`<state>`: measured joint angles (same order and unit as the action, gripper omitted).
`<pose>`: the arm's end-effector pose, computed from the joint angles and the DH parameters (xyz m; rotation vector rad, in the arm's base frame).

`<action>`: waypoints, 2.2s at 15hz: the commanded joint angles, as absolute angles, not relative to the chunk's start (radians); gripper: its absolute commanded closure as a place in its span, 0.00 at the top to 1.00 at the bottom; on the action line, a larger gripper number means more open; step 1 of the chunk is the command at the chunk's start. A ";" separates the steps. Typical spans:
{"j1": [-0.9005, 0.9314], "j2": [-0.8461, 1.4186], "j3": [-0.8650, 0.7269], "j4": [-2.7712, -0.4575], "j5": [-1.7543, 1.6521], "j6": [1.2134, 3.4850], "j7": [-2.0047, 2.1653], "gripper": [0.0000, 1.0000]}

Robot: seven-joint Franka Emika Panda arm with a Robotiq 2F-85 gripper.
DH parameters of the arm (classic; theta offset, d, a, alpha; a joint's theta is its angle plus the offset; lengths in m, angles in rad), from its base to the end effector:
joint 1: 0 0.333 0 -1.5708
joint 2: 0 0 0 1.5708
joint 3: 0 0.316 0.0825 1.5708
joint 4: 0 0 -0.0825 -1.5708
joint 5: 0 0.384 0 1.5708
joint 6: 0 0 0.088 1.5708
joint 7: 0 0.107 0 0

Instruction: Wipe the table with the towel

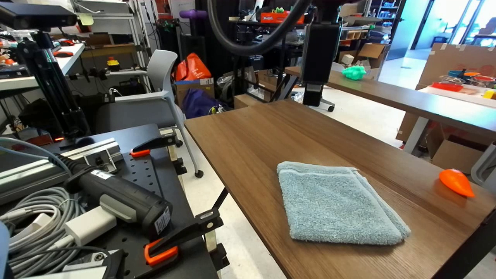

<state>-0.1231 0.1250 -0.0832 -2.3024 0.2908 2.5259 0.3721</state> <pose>0.5210 -0.1120 0.3023 -2.7246 1.1630 -0.1260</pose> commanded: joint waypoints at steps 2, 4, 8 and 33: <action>-0.103 0.115 -0.088 -2.309 0.291 2.524 0.373 1.00; -0.093 0.110 -0.083 -2.311 0.274 2.516 0.379 1.00; -0.058 0.261 -0.131 -2.229 0.040 2.546 0.614 1.00; -0.072 0.517 -0.201 -2.159 0.117 2.706 0.711 1.00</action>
